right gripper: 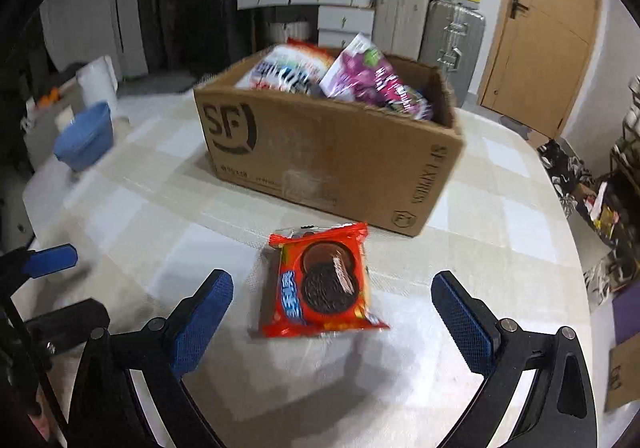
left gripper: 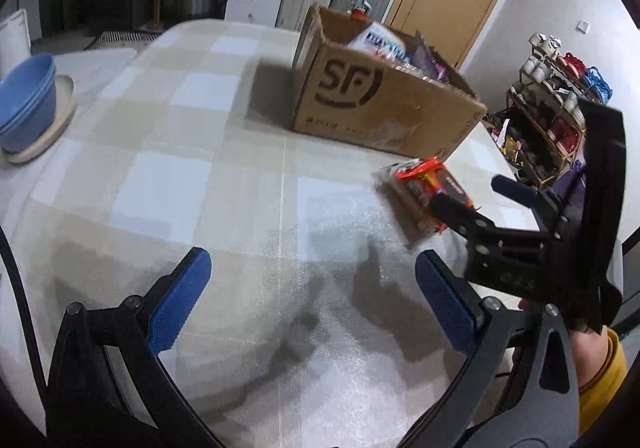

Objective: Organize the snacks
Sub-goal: 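Grasp the red Oreo pack with the right tool and lift it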

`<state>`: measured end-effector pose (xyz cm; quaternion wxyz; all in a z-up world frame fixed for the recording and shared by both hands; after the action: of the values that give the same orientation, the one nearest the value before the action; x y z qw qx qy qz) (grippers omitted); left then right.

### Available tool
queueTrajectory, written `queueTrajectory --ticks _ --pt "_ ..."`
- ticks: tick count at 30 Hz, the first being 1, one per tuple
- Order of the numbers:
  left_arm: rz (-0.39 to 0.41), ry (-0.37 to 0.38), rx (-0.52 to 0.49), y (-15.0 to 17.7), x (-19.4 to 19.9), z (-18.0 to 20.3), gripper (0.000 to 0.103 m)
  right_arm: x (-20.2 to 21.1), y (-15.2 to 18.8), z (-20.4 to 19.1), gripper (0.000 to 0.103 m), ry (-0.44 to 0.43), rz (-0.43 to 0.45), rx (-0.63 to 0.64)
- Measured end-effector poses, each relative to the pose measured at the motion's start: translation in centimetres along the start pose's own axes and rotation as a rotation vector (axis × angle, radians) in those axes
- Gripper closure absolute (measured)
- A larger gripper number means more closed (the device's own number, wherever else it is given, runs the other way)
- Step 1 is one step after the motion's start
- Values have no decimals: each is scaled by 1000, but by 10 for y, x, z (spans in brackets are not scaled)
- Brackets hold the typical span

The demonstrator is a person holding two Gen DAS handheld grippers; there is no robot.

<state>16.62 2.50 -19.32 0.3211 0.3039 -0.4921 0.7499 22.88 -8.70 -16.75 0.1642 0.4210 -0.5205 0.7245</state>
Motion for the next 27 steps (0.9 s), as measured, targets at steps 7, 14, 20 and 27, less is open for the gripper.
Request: queueTrajectory --ticks 7,14,20,27 --pt "-29 -2 -8 3 -14 2 1 -28 14 5 39 -61 -84 -58" --pt "-57 -11 -11 7 -24 7 1 -22 21 14 55 -144 -23 -143" --pt "-68 -34 -30 9 -27 14 1 -2 31 23 59 -230 46 -237" --pt "-83 -52 -57 11 -31 24 1 24 36 38 59 -342 156 -330"
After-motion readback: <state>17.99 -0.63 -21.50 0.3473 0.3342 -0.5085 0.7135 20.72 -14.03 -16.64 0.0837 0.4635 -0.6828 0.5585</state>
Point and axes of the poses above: each gripper's, at about its wrist camera, not at the fingertips, and x roughly against the way its jaws point, z to its right, y to its underside, the point moved 8 cm from there along -x, roughly the way its jaws point, and after that the axes turned 6 degrees about x, right-handed, at the moved point
